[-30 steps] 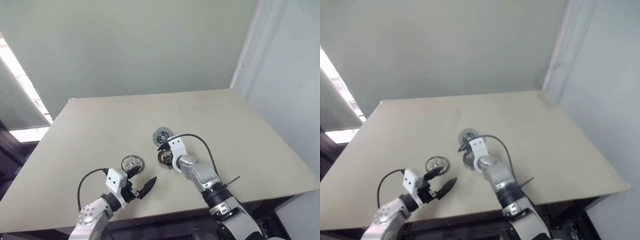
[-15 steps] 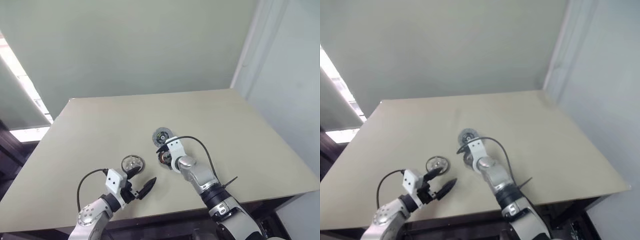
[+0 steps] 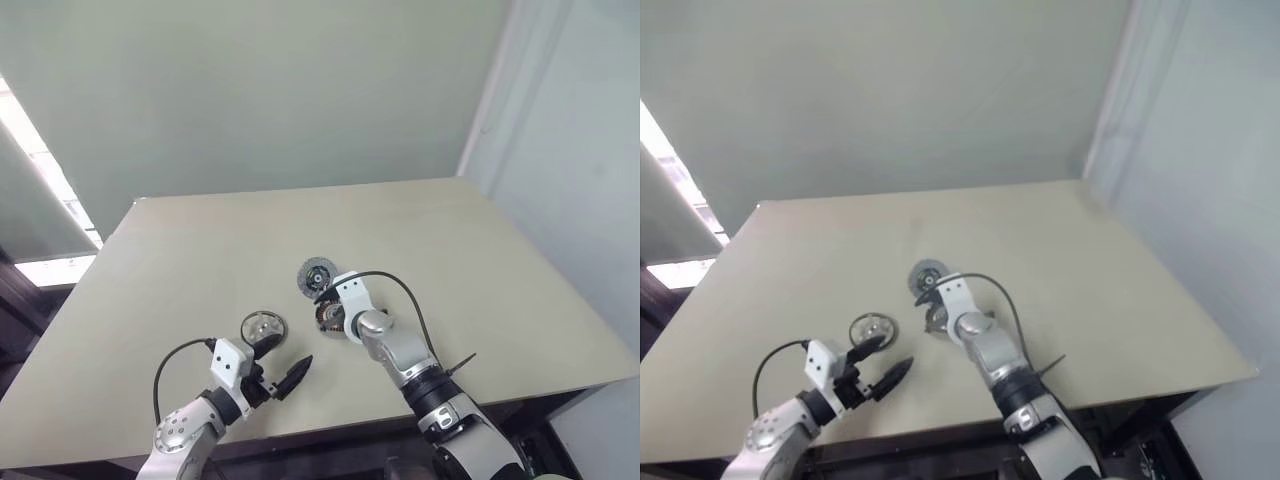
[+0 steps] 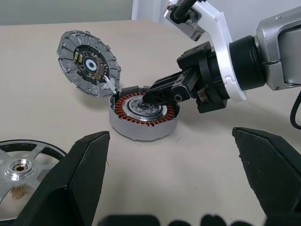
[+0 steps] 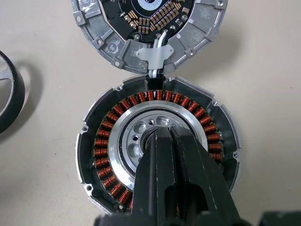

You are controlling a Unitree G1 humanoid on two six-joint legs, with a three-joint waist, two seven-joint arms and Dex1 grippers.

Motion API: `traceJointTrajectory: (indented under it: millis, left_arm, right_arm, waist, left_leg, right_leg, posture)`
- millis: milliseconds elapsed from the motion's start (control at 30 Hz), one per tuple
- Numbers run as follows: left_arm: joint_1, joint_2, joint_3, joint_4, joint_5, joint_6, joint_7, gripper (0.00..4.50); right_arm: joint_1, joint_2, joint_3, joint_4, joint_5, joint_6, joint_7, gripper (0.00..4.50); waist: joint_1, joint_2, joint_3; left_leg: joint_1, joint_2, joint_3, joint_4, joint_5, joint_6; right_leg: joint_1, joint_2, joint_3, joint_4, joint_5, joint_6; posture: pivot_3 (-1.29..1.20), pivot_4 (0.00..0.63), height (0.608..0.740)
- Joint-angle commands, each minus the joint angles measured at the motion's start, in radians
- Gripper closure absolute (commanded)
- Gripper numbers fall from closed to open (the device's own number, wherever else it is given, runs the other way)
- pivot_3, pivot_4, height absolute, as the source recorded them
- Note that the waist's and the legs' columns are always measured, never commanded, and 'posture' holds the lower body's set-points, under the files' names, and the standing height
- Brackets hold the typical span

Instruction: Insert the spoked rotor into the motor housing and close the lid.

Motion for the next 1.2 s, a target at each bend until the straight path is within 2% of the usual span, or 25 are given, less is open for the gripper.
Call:
traceJointTrajectory:
  millis: [33, 567, 833, 1000, 1200]
  left_arm:
    - [-0.01, 0.005, 0.007, -0.032, -0.004, -0.013, 0.002, 0.0]
    - [-0.016, 0.004, 0.004, -0.023, -0.002, -0.018, -0.001, 0.0]
    - [-0.017, 0.006, 0.006, -0.022, -0.003, -0.017, -0.002, 0.0]
    - [-0.018, 0.006, 0.008, -0.023, -0.003, -0.017, -0.001, 0.0]
    - [-0.017, 0.008, 0.013, -0.027, -0.004, -0.016, 0.001, 0.0]
  right_arm:
    - [-0.045, 0.065, 0.001, -0.043, 0.003, 0.014, 0.012, 4.47]
    - [-0.05, 0.051, 0.025, -0.104, -0.005, 0.147, 0.049, 4.47]
    - [-0.07, 0.043, 0.007, -0.122, -0.003, 0.092, 0.06, 4.47]
    - [-0.088, 0.03, -0.011, -0.108, 0.012, -0.008, 0.11, 4.47]
    - [-0.078, -0.032, 0.006, -0.12, 0.004, -0.104, 0.233, 4.47]
  waist:
    - [0.0, 0.0, 0.0]
    - [0.001, 0.0, 0.0]
    - [0.001, 0.0, 0.0]
    - [0.0, 0.0, 0.0]
    - [0.001, 0.0, 0.0]
  left_leg:
    - [0.0, 0.0, 0.0, 0.0, 0.0, 0.0]
    - [0.0, 0.0, 0.0, 0.0, 0.0, 0.0]
    - [0.0, 0.0, 0.0, 0.0, 0.0, 0.0]
    - [0.0, 0.0, 0.0, 0.0, 0.0, 0.0]
    - [0.0, 0.0, 0.0, 0.0, 0.0, 0.0]
  right_leg:
    - [0.0, 0.0, 0.0, 0.0, 0.0, 0.0]
    - [0.0, 0.0, 0.0, 0.0, 0.0, 0.0]
    - [0.0, 0.0, 0.0, 0.0, 0.0, 0.0]
    - [0.0, 0.0, 0.0, 0.0, 0.0, 0.0]
    - [0.0, 0.0, 0.0, 0.0, 0.0, 0.0]
  posture:
    - [0.0, 0.0, 0.74]
    - [0.0, 0.0, 0.74]
    - [0.0, 0.0, 0.74]
    - [0.0, 0.0, 0.74]
    - [0.0, 0.0, 0.74]
